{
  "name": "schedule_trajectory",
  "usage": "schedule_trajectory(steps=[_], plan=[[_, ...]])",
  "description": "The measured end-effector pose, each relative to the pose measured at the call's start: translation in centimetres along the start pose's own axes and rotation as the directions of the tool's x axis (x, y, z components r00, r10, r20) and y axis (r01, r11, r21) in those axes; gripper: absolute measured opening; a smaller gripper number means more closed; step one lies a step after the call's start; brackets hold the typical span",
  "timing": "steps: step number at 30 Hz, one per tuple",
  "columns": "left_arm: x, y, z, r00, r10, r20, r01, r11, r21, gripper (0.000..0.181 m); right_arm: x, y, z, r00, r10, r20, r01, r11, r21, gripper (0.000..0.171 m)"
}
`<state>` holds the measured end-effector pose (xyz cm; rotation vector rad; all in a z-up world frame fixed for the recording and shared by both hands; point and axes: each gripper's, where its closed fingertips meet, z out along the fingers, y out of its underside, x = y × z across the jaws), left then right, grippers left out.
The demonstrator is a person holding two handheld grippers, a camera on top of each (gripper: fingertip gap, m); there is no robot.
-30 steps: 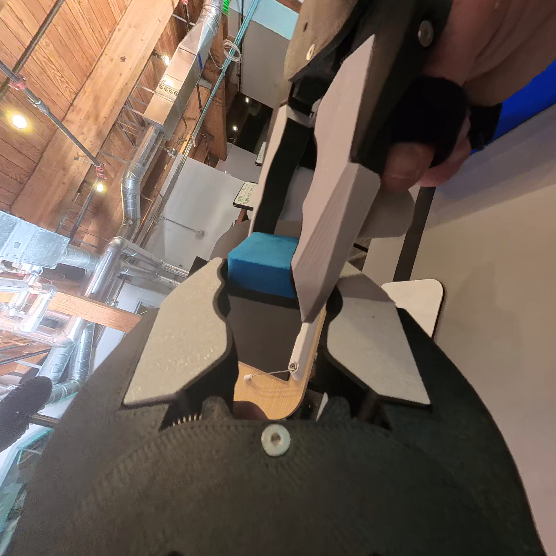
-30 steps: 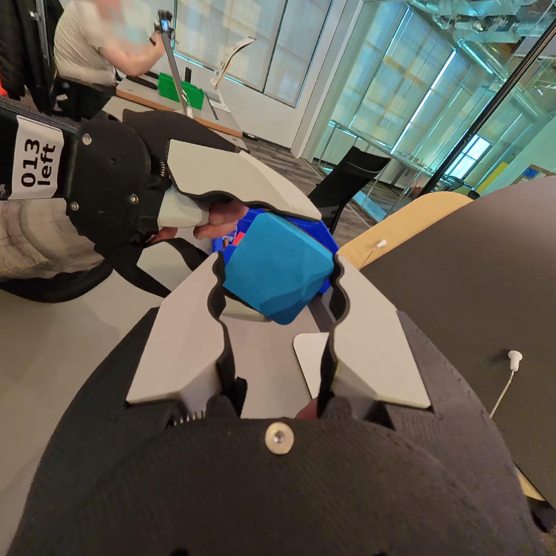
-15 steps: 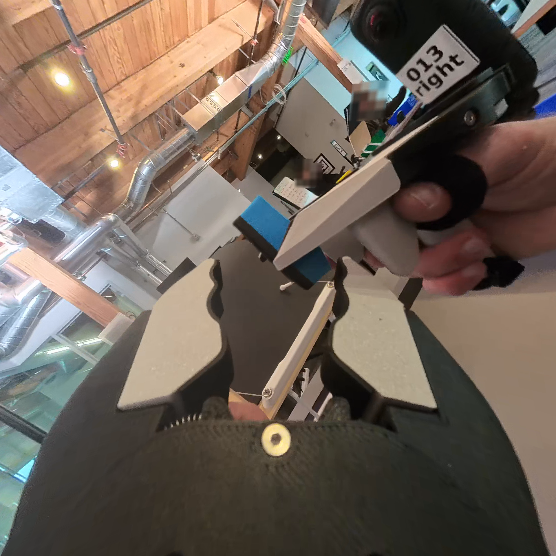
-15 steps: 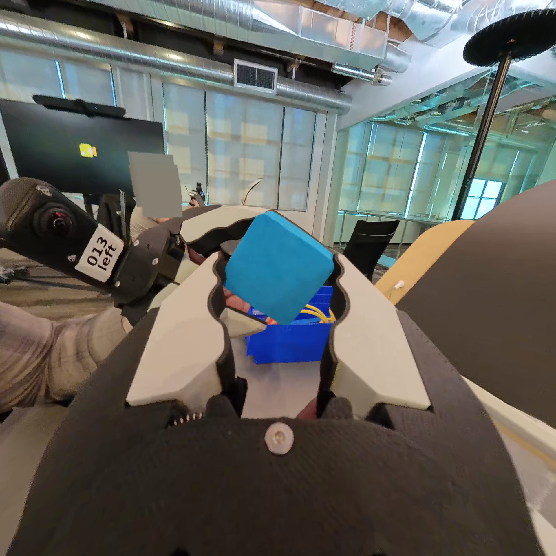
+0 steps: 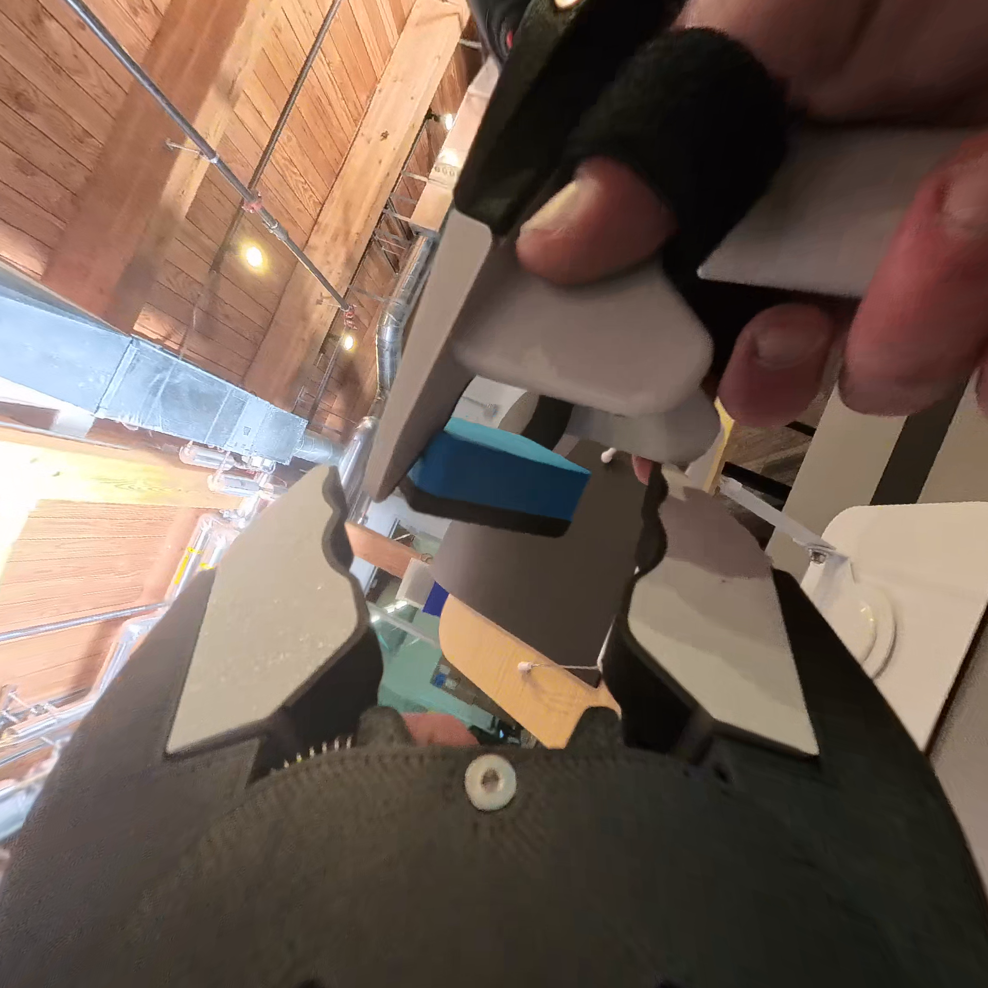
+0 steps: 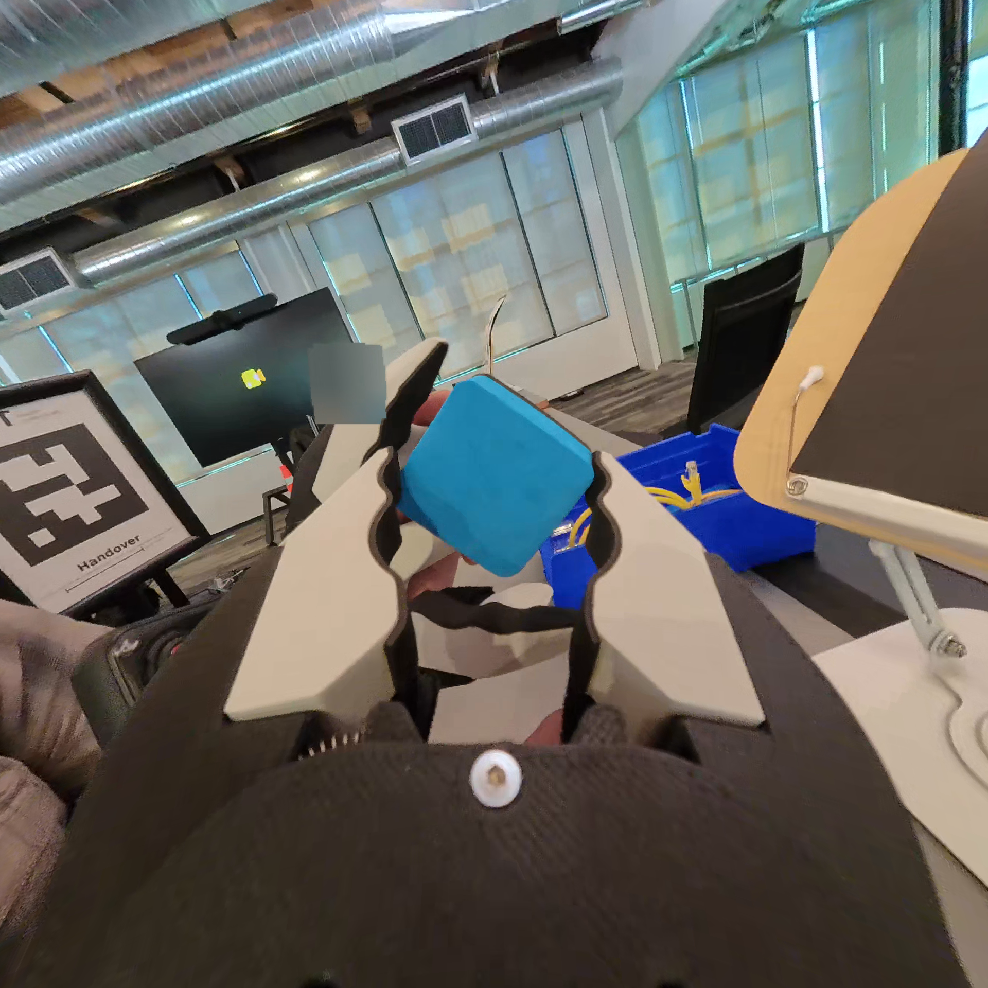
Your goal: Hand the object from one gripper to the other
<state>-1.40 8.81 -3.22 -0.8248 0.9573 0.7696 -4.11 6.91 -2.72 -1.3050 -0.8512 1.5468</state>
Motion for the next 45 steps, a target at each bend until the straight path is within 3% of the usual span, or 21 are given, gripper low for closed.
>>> schedule_trajectory(steps=[6, 11, 19, 27, 34, 45], plan=[[0.2, 0.5, -0.4, 0.998, 0.020, -0.056, -0.018, 0.999, 0.038, 0.097, -0.6, 1.8, 0.0, 0.996, 0.048, 0.081, -0.039, 0.992, -0.116, 0.067], [0.7, -0.4, -0.9, 0.995, 0.016, -0.097, -0.006, 0.995, 0.097, 0.076, -1.6, 2.4, -0.1, 0.986, 0.081, 0.146, -0.059, 0.987, -0.150, 0.068], [1.1, -0.3, -1.0, 0.992, 0.018, -0.121, -0.007, 0.996, 0.090, 0.073, -1.6, 2.5, -0.2, 0.982, 0.094, 0.164, -0.069, 0.986, -0.152, 0.070], [1.0, 1.3, -0.5, 0.991, 0.014, -0.132, -0.018, 0.999, -0.032, 0.072, 0.5, 1.6, -1.3, 0.979, -0.203, -0.030, 0.192, 0.960, -0.205, 0.082], [1.2, 3.1, 0.0, 0.988, 0.089, -0.129, -0.109, 0.981, -0.163, 0.072, 1.2, 2.3, -0.8, 0.903, -0.390, -0.179, 0.318, 0.889, -0.330, 0.072], [2.9, 3.2, 0.1, 0.974, 0.156, -0.167, -0.188, 0.961, -0.202, 0.072, 3.5, 3.8, 0.2, 0.768, -0.551, -0.327, 0.414, 0.817, -0.402, 0.047]])
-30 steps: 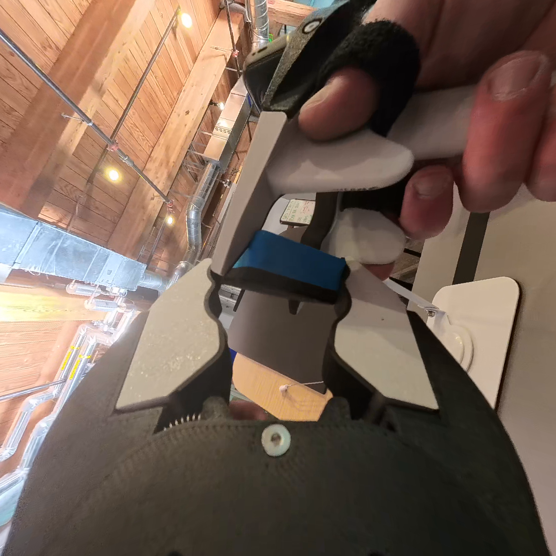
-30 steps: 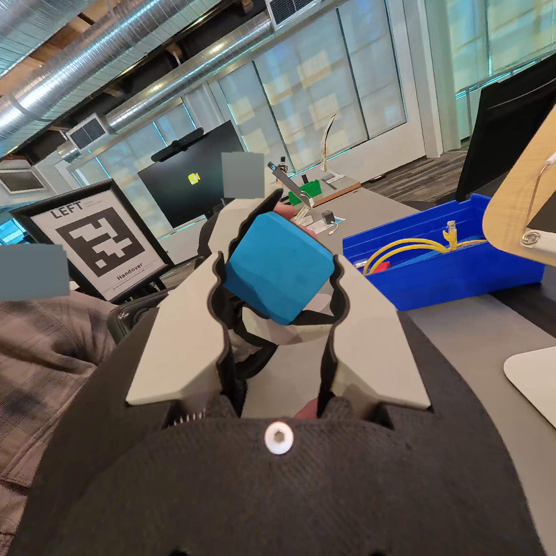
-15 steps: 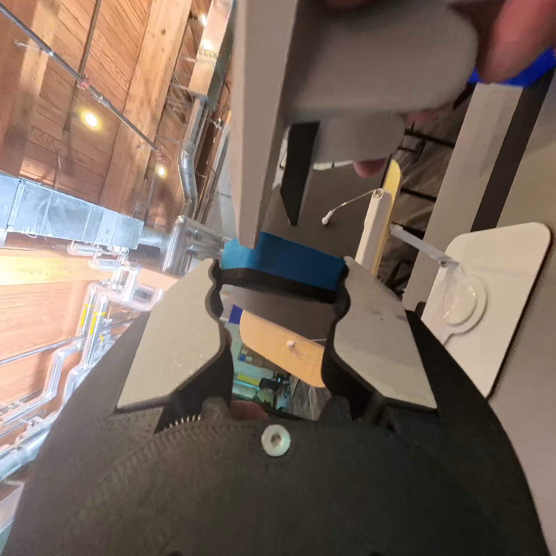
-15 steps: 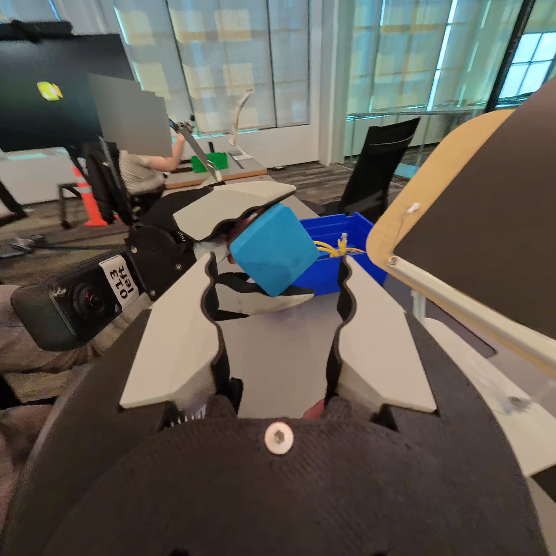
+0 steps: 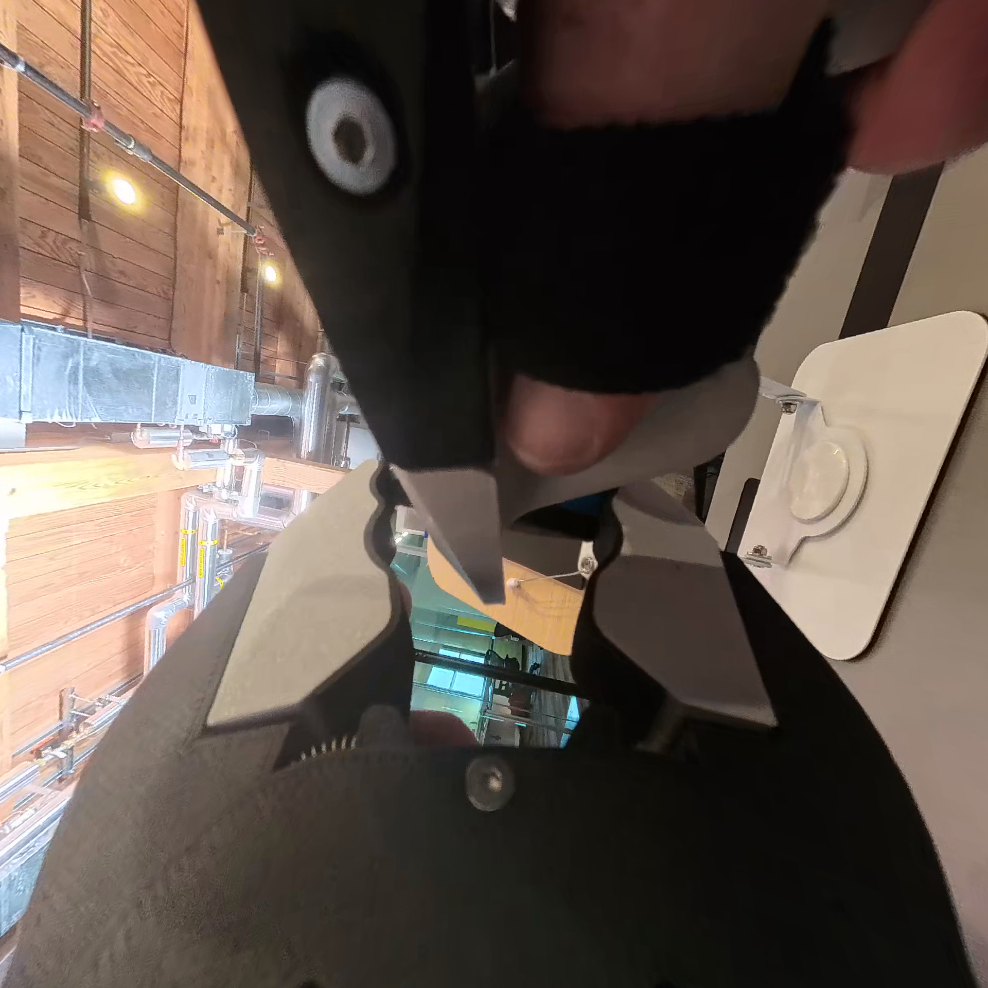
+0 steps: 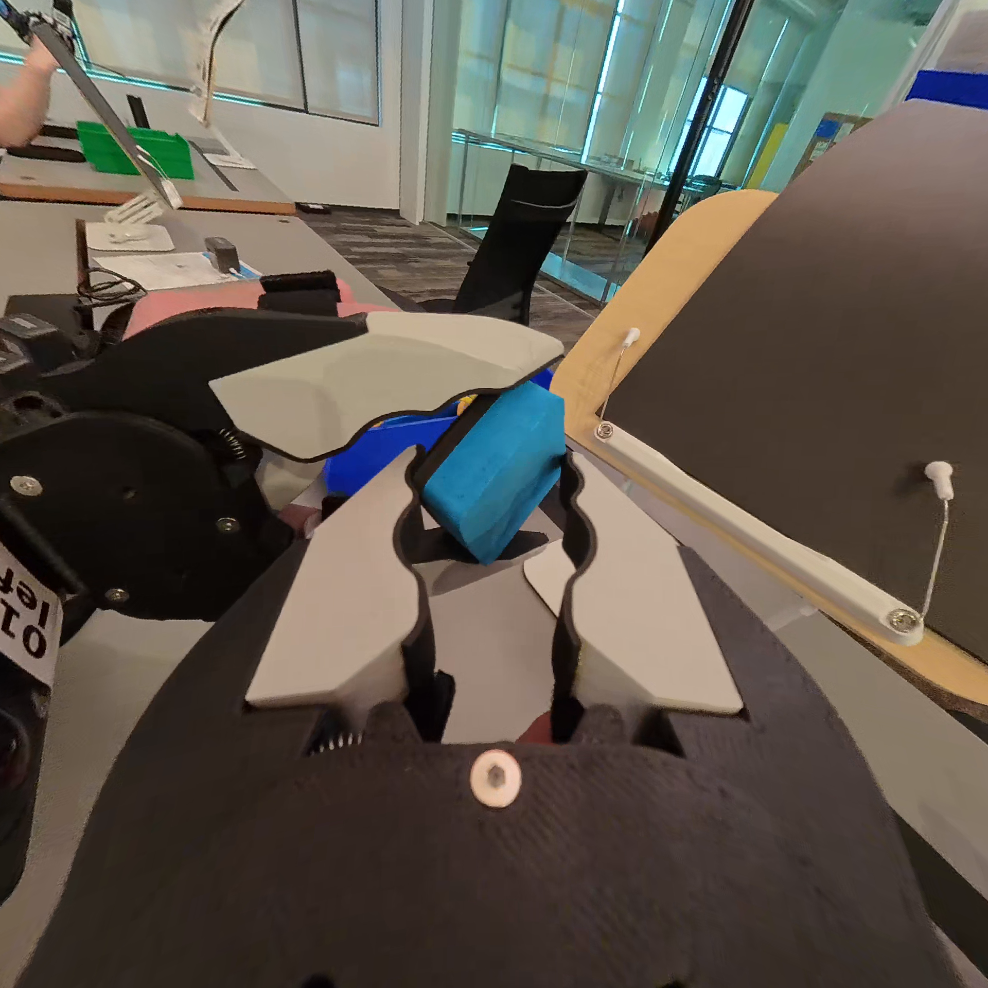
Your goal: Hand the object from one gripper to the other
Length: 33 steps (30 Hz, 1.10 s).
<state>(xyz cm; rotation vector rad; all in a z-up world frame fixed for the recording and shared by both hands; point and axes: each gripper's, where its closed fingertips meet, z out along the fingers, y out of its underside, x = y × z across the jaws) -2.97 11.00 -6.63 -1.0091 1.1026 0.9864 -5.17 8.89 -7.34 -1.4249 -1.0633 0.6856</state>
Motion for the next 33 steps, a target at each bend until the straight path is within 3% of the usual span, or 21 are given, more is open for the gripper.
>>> schedule_trajectory(steps=[6, 9, 12, 17, 22, 29, 33], plan=[[-0.2, -0.1, 0.0, 1.000, -0.011, 0.019, 0.011, 0.999, 0.031, 0.073, -0.1, -0.3, -0.4, 0.997, 0.012, 0.077, -0.017, 0.998, 0.058, 0.027], [-0.3, -0.4, -0.3, 0.997, -0.077, -0.007, 0.077, 0.993, 0.088, 0.074, -0.4, -0.8, -0.9, 0.961, 0.140, 0.238, -0.171, 0.979, 0.111, 0.022], [-0.6, -0.4, -0.7, 0.985, -0.159, -0.066, 0.167, 0.974, 0.152, 0.078, -0.8, -1.2, -2.2, 0.868, 0.232, 0.438, -0.314, 0.941, 0.124, 0.021], [-1.2, -3.1, -3.0, 0.959, -0.224, -0.176, 0.273, 0.896, 0.349, 0.088, -0.7, -0.9, -4.4, 0.677, 0.330, 0.657, -0.473, 0.880, 0.045, 0.022], [-0.2, -4.3, -3.1, 0.942, -0.247, -0.227, 0.318, 0.872, 0.371, 0.099, -1.8, -1.3, -5.3, 0.579, 0.328, 0.746, -0.522, 0.853, 0.030, 0.021], [-0.1, -5.3, -3.6, 0.942, -0.254, -0.219, 0.327, 0.841, 0.431, 0.076, -3.6, -1.5, -5.9, 0.492, 0.300, 0.817, -0.528, 0.849, 0.006, 0.020], [-0.1, -5.6, -3.8, 0.942, -0.251, -0.223, 0.327, 0.831, 0.449, 0.077, -3.8, -1.4, -6.2, 0.453, 0.306, 0.837, -0.540, 0.841, -0.015, 0.022]])
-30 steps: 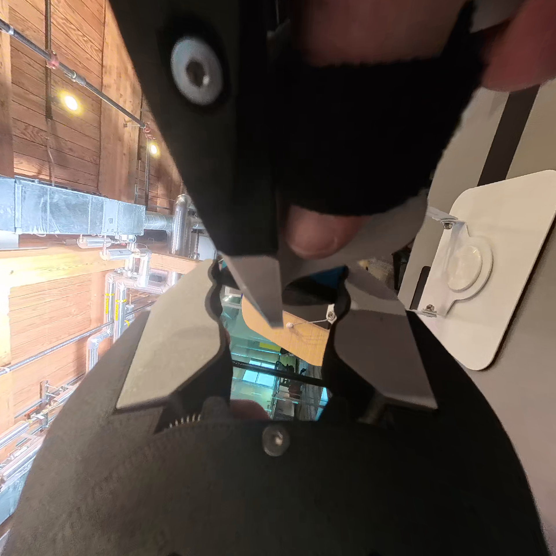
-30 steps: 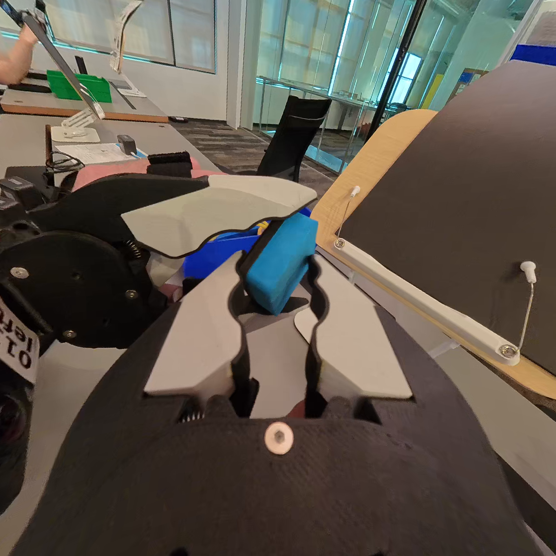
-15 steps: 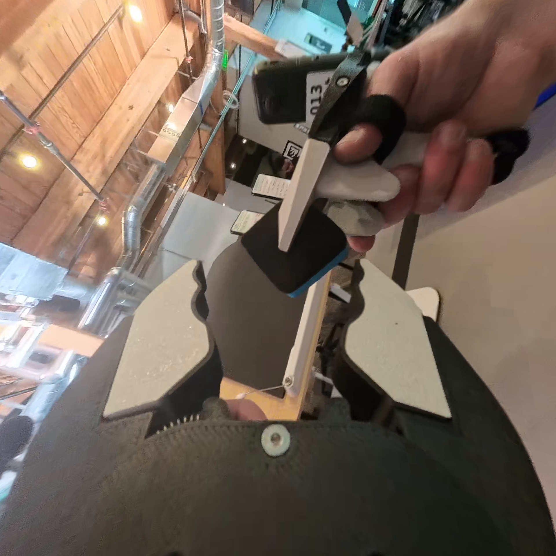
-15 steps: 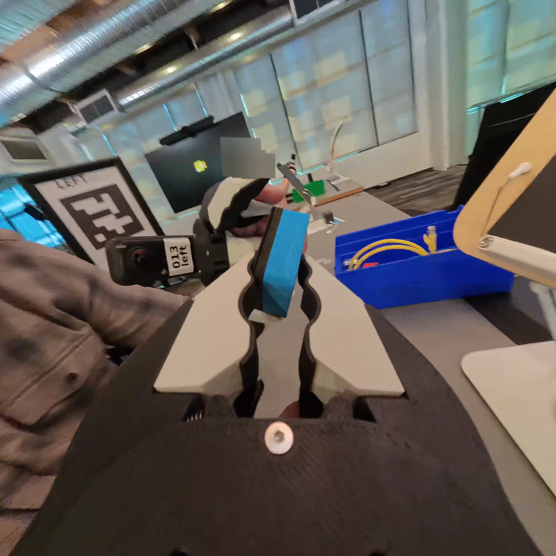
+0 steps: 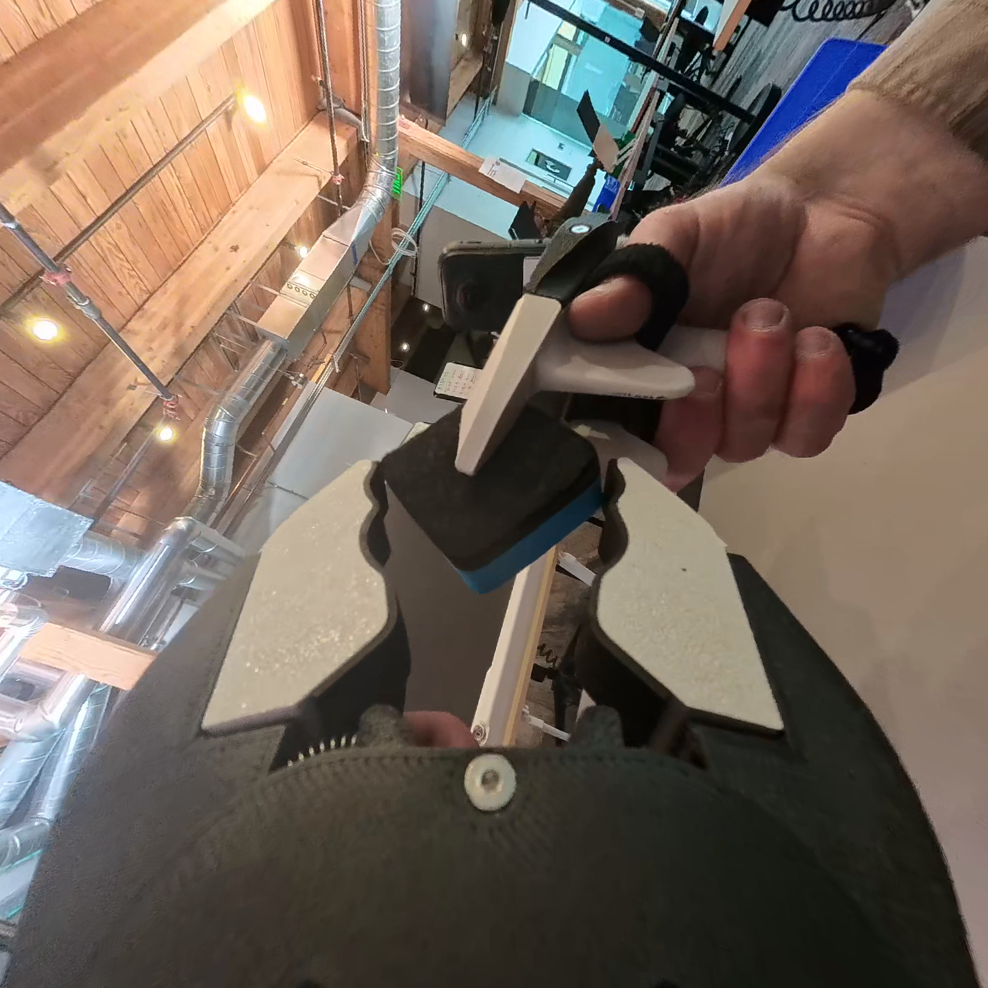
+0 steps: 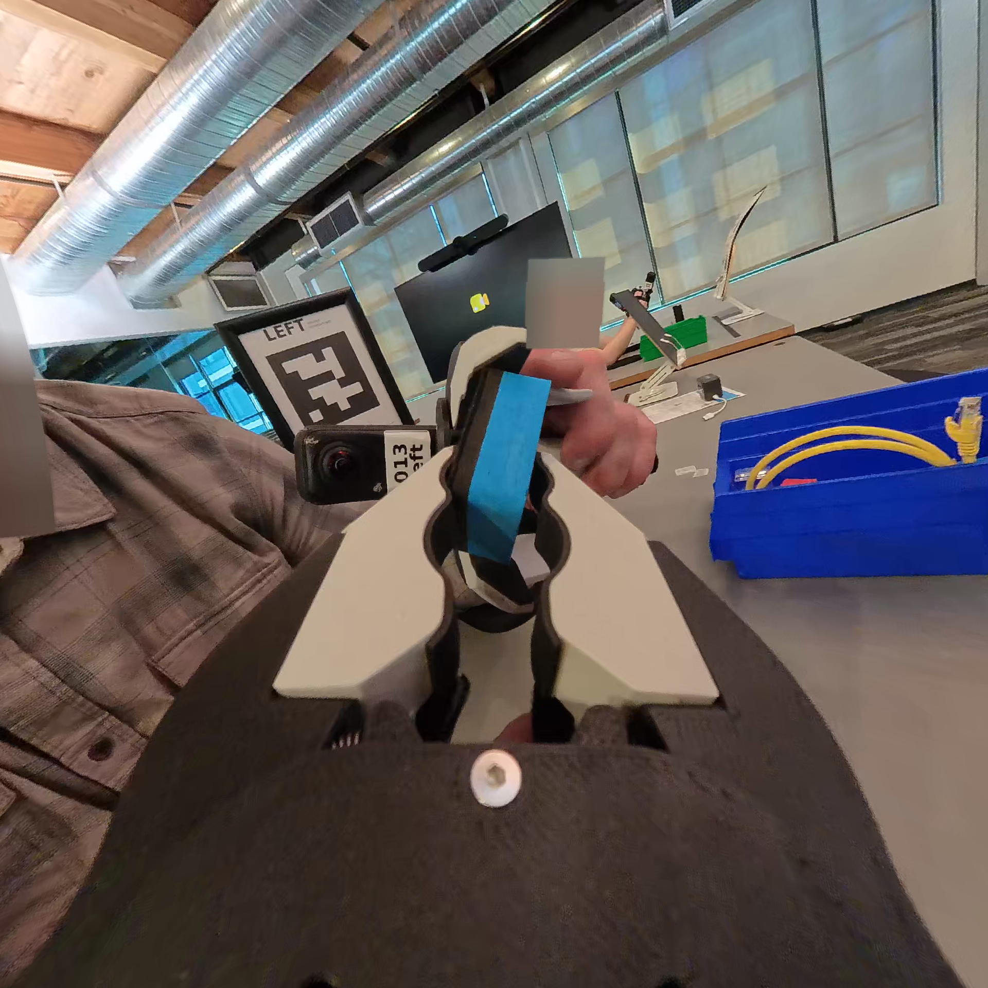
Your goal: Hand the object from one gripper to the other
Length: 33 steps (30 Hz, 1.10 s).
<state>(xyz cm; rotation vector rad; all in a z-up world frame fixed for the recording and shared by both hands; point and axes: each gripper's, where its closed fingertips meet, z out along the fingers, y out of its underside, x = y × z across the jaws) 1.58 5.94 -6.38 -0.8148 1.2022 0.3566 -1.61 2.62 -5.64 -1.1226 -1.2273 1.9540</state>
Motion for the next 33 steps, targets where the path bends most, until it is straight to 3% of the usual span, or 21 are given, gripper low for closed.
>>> schedule_trajectory(steps=[5, 15, 18, 23, 28, 33], plan=[[-0.1, -0.4, 0.0, 1.000, -0.011, 0.013, 0.010, 1.000, 0.025, 0.082, -0.1, 0.2, 0.1, 1.000, 0.010, 0.017, -0.010, 1.000, -0.001, 0.021], [-0.2, -0.3, 0.0, 1.000, -0.017, 0.018, 0.017, 1.000, 0.026, 0.074, 0.1, -0.1, 0.1, 1.000, 0.025, 0.019, -0.025, 0.999, 0.029, 0.023], [-0.5, -0.2, -0.1, 1.000, -0.010, 0.028, 0.010, 1.000, 0.019, 0.073, 0.8, -0.2, 0.0, 0.999, 0.014, -0.030, -0.013, 1.000, 0.027, 0.037], [-1.7, 1.8, 0.1, 0.995, 0.042, 0.088, -0.033, 0.994, -0.103, 0.074, 3.3, -0.9, -0.8, 0.959, -0.102, -0.263, 0.101, 0.995, -0.018, 0.059], [-2.7, 4.8, 0.1, 0.985, 0.139, 0.105, -0.105, 0.953, -0.283, 0.073, 4.5, -1.1, -1.2, 0.823, -0.321, -0.468, 0.242, 0.944, -0.223, 0.069], [-1.8, 5.7, 0.5, 0.960, 0.273, 0.057, -0.231, 0.891, -0.390, 0.073, 6.3, -0.1, -0.8, 0.705, -0.391, -0.591, 0.219, 0.913, -0.344, 0.077]])
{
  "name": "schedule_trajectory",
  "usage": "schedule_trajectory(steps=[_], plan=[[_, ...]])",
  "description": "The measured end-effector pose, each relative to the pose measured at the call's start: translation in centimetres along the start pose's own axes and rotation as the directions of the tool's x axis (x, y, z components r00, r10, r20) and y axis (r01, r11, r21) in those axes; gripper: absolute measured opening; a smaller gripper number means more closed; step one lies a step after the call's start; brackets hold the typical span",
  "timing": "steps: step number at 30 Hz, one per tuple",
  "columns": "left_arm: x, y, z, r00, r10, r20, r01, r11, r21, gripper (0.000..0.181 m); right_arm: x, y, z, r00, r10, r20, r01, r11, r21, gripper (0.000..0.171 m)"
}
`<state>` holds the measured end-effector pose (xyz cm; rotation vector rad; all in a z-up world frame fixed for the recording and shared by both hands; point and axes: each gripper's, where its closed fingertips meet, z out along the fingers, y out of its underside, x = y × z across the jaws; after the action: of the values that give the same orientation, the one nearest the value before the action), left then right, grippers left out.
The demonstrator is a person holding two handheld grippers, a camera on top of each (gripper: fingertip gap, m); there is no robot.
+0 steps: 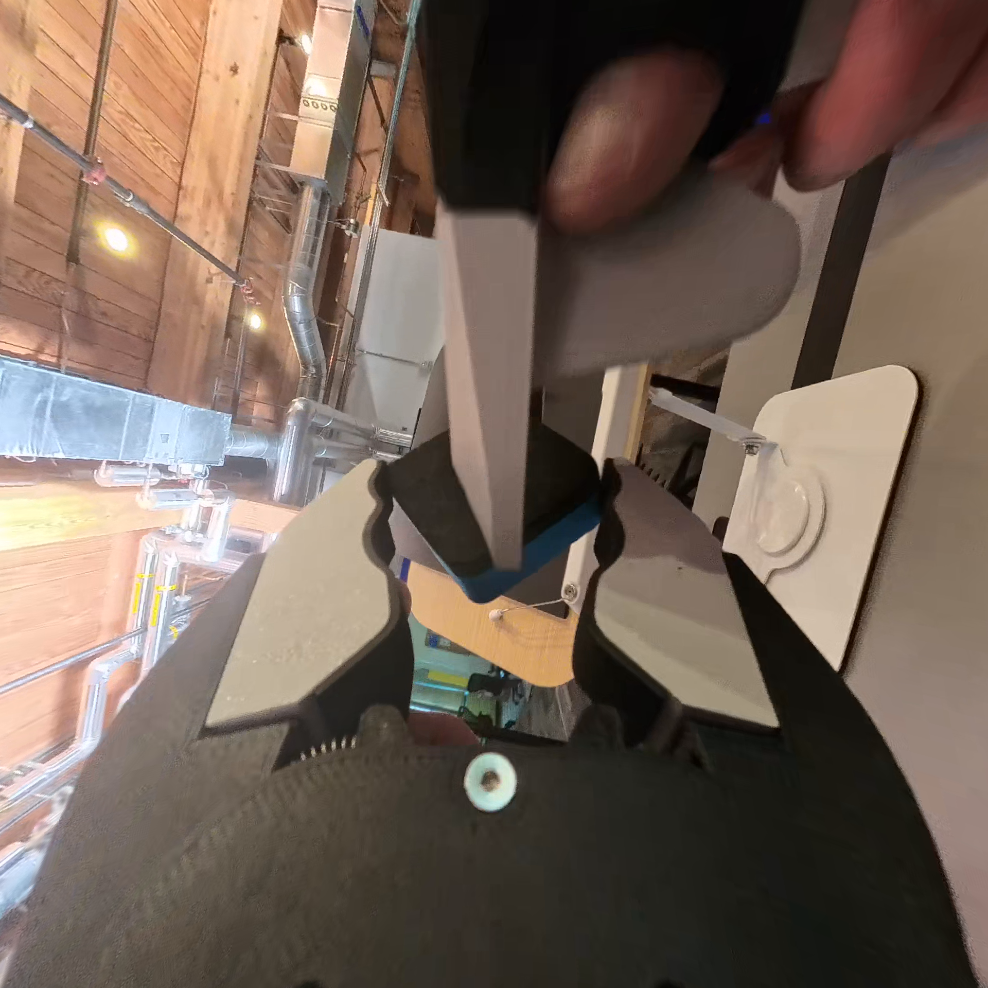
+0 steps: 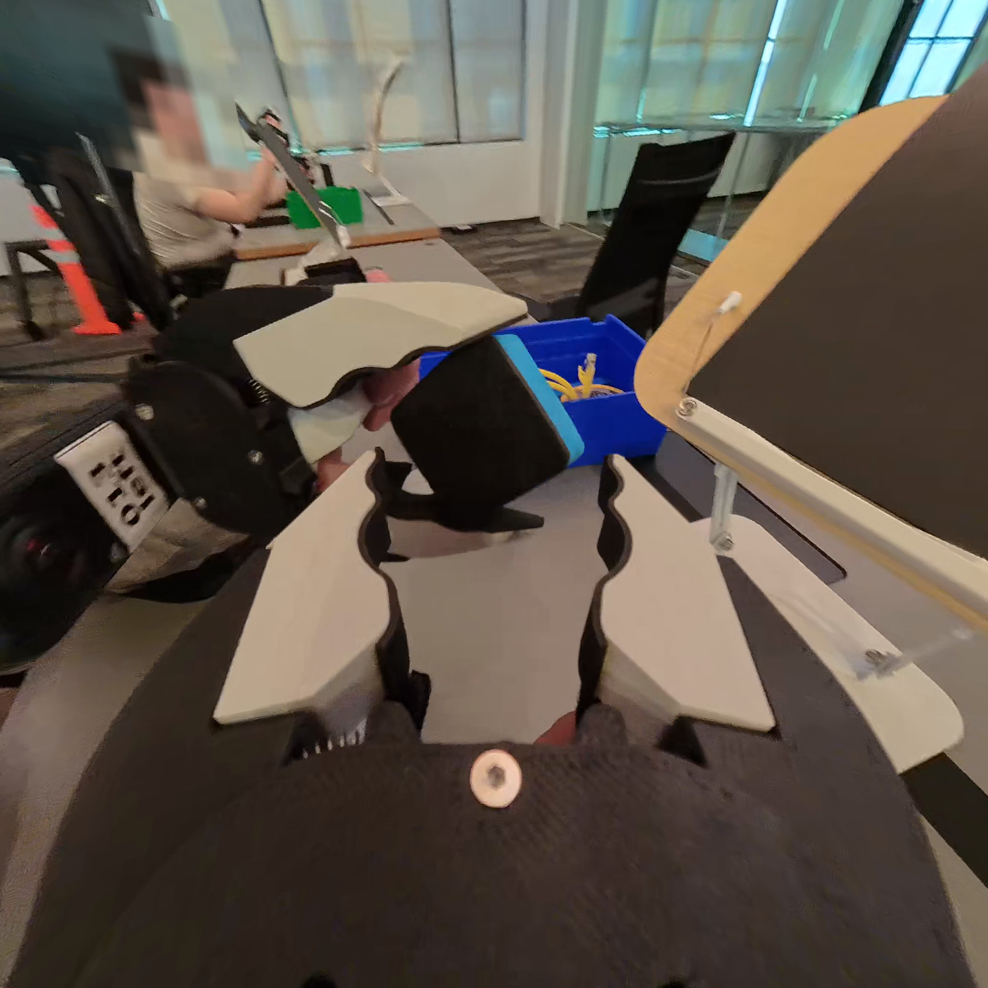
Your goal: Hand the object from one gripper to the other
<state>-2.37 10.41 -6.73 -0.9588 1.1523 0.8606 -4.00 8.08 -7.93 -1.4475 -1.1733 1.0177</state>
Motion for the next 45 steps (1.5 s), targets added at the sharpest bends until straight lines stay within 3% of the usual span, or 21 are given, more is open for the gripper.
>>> schedule_trajectory(steps=[9, 22, 28, 33, 36, 45], plan=[[1.4, 0.0, 0.6, 0.997, 0.076, -0.015, -0.077, 0.994, -0.079, 0.073, 0.8, 1.2, 1.3, 0.993, -0.029, -0.112, 0.023, 0.998, -0.053, 0.075], [1.0, -0.4, 0.4, 0.999, 0.039, 0.009, -0.039, 0.998, -0.040, 0.075, 0.4, 0.8, 1.0, 0.994, -0.070, -0.087, 0.067, 0.997, -0.035, 0.073], [0.6, -1.4, -0.1, 0.995, -0.094, -0.038, 0.096, 0.994, 0.051, 0.084, -0.8, 0.2, 0.2, 0.997, -0.062, 0.053, 0.061, 0.998, 0.018, 0.072], [0.1, -3.0, -1.3, 0.974, -0.196, -0.113, 0.214, 0.960, 0.182, 0.091, -2.7, -0.7, -1.5, 0.947, 0.064, 0.315, -0.100, 0.990, 0.098, 0.072], [0.3, -4.2, -2.0, 0.964, -0.208, -0.163, 0.244, 0.937, 0.248, 0.086, -4.1, -0.7, -2.7, 0.878, 0.097, 0.468, -0.164, 0.981, 0.104, 0.072], [0.9, -5.3, -2.5, 0.969, -0.177, -0.171, 0.221, 0.930, 0.294, 0.085, -5.9, 0.1, -3.4, 0.786, 0.132, 0.604, -0.208, 0.977, 0.056, 0.073]])
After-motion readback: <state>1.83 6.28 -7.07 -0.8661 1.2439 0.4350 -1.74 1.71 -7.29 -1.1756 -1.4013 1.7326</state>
